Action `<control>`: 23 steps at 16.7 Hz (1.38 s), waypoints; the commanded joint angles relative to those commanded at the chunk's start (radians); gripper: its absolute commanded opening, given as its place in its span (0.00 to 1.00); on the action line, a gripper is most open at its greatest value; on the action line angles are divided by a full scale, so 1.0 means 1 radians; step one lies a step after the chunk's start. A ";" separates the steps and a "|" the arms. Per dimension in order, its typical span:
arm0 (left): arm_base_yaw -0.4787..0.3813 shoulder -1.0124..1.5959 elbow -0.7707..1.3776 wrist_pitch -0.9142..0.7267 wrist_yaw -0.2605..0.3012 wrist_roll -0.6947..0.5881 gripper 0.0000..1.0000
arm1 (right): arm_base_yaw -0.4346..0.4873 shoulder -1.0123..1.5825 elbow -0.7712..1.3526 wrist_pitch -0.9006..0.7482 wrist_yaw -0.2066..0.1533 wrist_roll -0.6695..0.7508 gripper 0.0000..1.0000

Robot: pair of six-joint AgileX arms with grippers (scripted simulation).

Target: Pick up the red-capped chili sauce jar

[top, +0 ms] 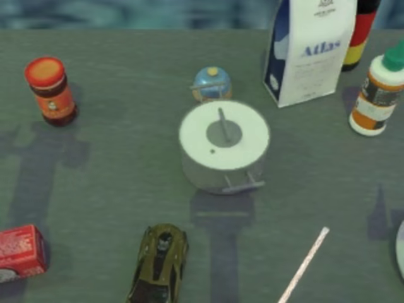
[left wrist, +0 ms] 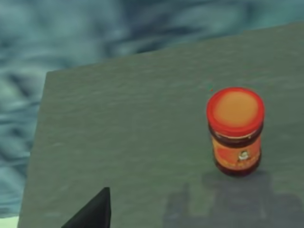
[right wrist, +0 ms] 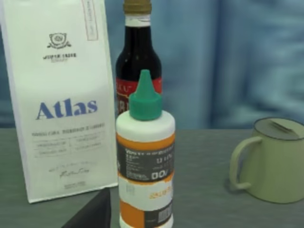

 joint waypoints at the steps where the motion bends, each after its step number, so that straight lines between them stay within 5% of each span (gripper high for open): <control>1: 0.000 0.104 0.104 -0.061 0.003 0.026 1.00 | 0.000 0.000 0.000 0.000 0.000 0.000 1.00; 14: -0.024 1.383 1.381 -0.808 0.063 0.342 1.00 | 0.000 0.000 0.000 0.000 0.000 0.000 1.00; 23: -0.035 1.696 1.703 -0.991 0.083 0.419 1.00 | 0.000 0.000 0.000 0.000 0.000 0.000 1.00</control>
